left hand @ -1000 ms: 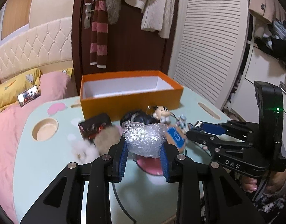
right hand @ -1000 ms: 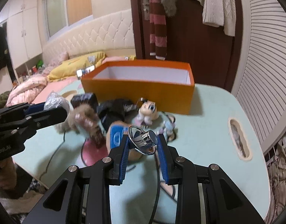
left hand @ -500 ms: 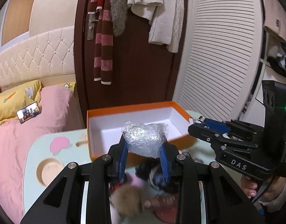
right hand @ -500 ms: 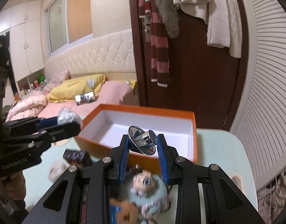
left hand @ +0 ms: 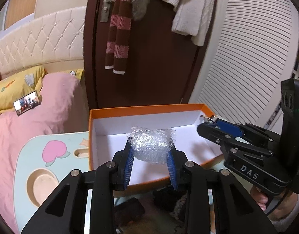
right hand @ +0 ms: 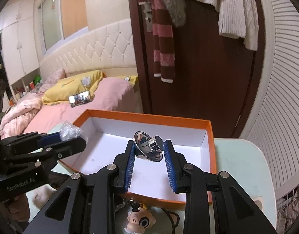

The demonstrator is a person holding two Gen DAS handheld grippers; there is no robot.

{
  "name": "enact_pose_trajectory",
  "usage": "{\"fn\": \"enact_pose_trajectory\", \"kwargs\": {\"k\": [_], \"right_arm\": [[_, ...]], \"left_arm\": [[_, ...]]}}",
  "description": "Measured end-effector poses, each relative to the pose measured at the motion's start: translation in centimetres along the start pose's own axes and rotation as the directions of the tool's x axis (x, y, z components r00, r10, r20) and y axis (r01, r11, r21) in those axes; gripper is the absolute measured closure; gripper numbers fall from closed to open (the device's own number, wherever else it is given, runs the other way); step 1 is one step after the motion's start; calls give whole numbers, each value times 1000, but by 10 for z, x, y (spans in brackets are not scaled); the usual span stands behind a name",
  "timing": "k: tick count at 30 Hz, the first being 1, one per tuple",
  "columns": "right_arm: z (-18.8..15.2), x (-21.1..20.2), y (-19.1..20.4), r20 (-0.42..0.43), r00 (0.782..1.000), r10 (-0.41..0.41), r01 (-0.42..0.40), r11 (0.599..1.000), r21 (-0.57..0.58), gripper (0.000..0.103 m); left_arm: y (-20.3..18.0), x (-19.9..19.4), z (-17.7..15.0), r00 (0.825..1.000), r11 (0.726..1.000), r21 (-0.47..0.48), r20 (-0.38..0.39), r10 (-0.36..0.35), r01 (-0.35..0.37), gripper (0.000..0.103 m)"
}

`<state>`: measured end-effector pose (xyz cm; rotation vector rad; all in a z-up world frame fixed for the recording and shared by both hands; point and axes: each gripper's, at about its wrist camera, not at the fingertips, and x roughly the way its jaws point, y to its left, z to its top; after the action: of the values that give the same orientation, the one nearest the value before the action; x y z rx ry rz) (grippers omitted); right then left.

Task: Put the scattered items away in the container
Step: 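Drop the plastic bag and silver tin into the orange box with both tools, then grasp the white pompom with the left tool while the right tool grasps the bear plush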

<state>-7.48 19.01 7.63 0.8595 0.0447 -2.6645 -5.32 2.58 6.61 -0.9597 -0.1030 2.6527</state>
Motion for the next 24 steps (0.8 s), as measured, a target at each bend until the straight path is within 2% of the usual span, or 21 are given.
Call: {"fn": "enact_pose_trajectory", "kwargs": {"k": [4,5,6,7,8,9,11,19,24], "right_arm": [[0,5,0,-5,1000,-12,12,1000,-1,74],[0,6,0,-4,1000,-16,16,1000,-1,73],[-2,5,0,0,1000,-19,19,1000,-1,63],[-2,4,0,8,1000,-27,27,1000,-2,55],[-2,2,1,21,999,-41,41,999,-2,41],[-3,0,2,35,998,-53,53,999,-4,37],[-4,-2,4,45,996,-74,75,997,-12,32],[-5,-13,1,64,996,-64,63,998,11,31],[-10,-38,-2,106,994,-21,17,999,37,27]], "left_arm": [[6,6,-1,1000,999,-32,-22,-21,20,68],[7,7,-1,999,999,-36,-30,-23,22,61],[7,8,-1,999,999,-38,-33,-24,22,46],[7,7,-3,999,999,-42,-26,-19,18,37],[6,5,-3,1000,999,-43,-11,-16,15,25],[5,1,-4,1000,999,-40,15,-13,13,22],[2,-5,-4,999,999,-33,49,-2,3,22],[8,-31,-3,995,997,-64,100,-30,36,21],[15,-63,-13,990,999,-45,142,7,-1,21]]}}
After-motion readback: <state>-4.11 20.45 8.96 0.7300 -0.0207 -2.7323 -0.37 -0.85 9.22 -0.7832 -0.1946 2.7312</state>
